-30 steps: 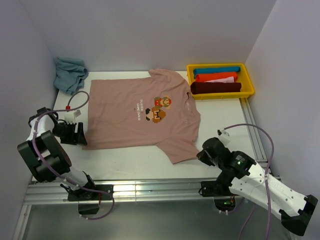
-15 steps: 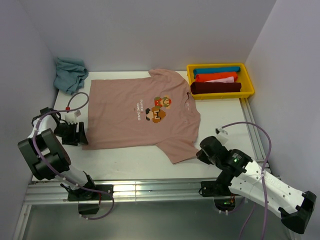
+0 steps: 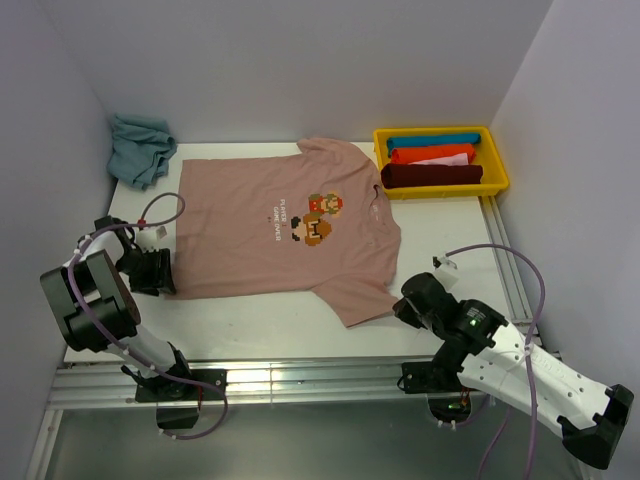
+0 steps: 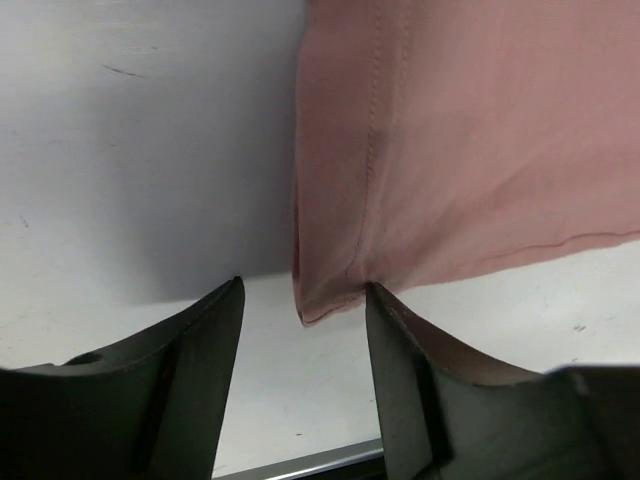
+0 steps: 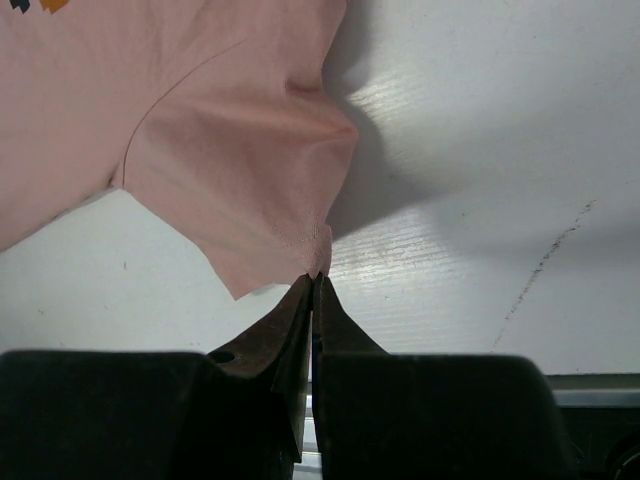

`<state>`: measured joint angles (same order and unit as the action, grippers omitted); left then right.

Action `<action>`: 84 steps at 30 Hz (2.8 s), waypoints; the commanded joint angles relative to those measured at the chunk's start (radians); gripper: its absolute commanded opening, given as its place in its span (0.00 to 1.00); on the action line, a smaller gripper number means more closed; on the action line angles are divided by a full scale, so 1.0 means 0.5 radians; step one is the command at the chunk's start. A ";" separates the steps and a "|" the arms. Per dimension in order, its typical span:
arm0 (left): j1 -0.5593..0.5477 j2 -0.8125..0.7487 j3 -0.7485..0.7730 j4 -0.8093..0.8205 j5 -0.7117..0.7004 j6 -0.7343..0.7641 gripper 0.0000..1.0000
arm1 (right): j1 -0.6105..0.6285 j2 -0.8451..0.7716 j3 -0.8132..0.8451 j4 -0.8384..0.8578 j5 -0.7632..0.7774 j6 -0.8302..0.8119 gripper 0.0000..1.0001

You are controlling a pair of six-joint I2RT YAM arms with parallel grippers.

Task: Roll the t-shirts
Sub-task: Fold the tshirt

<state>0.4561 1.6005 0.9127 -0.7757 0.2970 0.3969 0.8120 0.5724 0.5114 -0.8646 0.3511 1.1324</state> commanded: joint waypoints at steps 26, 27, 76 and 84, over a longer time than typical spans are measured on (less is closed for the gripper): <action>-0.013 -0.228 0.172 -0.492 0.130 0.280 0.00 | -0.001 -0.172 0.318 -0.234 0.120 -0.044 0.00; -0.007 -0.234 0.169 -0.507 0.130 0.283 0.00 | -0.004 -0.184 0.324 -0.256 0.114 -0.035 0.00; -0.157 0.125 0.067 -0.182 0.099 -0.018 0.22 | -0.007 0.131 0.296 0.005 0.169 -0.130 0.02; -0.164 0.045 0.166 -0.286 0.115 0.001 0.00 | -0.010 0.131 0.336 0.005 0.172 -0.154 0.02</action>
<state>0.3763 1.6539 0.9550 -0.8917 0.3344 0.3962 0.8108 0.6384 0.6231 -0.8604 0.3969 1.0729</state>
